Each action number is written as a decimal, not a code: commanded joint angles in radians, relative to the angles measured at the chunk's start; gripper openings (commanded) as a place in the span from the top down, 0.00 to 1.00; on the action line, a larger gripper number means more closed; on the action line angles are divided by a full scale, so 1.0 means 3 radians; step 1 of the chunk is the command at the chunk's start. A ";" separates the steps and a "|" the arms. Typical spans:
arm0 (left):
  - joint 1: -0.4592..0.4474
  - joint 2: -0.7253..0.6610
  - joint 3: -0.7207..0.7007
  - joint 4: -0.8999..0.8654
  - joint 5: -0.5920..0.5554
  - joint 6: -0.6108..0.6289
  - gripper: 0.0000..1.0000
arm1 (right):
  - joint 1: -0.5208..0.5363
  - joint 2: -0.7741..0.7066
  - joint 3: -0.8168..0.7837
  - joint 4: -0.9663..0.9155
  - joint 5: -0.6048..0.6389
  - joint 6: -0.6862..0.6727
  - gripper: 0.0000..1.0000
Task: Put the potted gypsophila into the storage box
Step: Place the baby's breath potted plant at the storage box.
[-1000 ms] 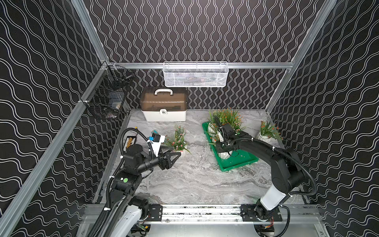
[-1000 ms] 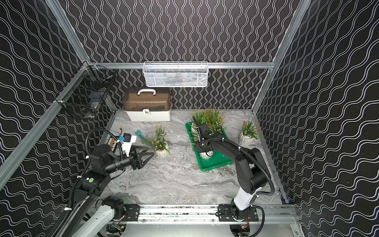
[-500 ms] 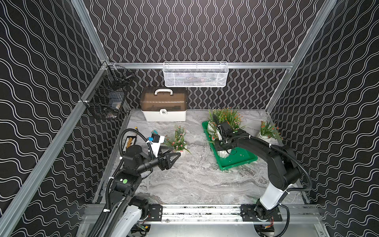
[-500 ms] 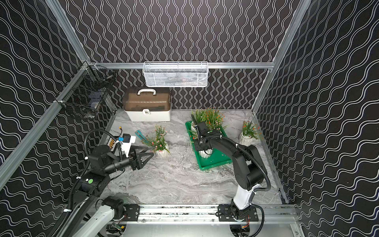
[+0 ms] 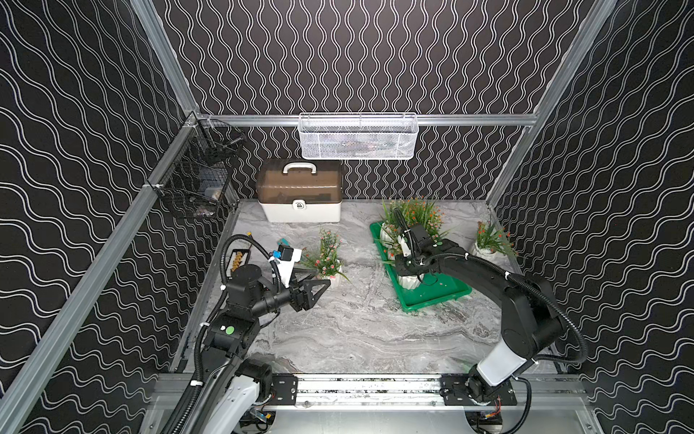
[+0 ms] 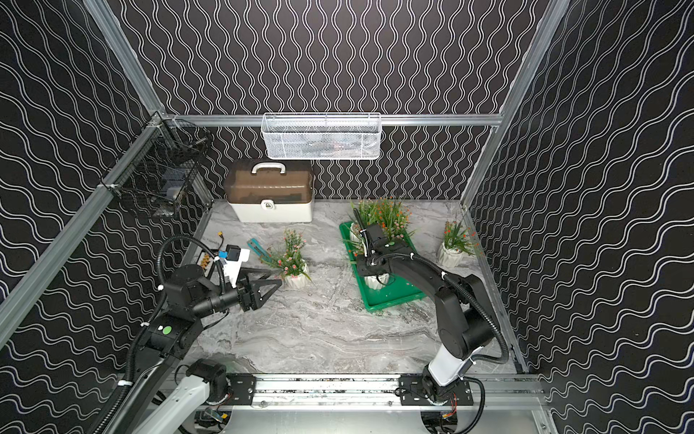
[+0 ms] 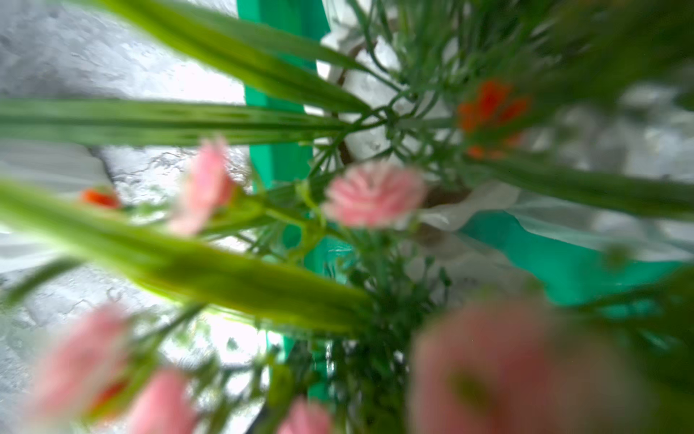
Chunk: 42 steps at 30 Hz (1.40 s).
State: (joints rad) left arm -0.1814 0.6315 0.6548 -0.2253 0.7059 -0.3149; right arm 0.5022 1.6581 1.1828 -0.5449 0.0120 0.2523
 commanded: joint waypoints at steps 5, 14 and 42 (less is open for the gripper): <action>0.0015 0.0004 0.0026 0.0064 0.0019 0.0048 0.24 | 0.0008 -0.0286 -0.0122 -0.0113 -0.0096 0.0079 0.73; 0.0018 -0.0008 0.0031 0.0056 0.0017 0.0051 0.24 | 0.0008 -0.0161 -0.0241 -0.0199 0.0011 0.0086 0.71; 0.0037 0.0002 0.0039 0.0030 -0.0019 0.0065 0.24 | 0.0162 -0.0351 -0.0015 -0.0281 0.0014 0.0208 0.67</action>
State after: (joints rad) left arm -0.1734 0.6338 0.6559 -0.2306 0.7021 -0.3122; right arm 0.5499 1.5898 1.1698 -0.5980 -0.0368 0.2985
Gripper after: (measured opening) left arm 0.760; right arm 0.318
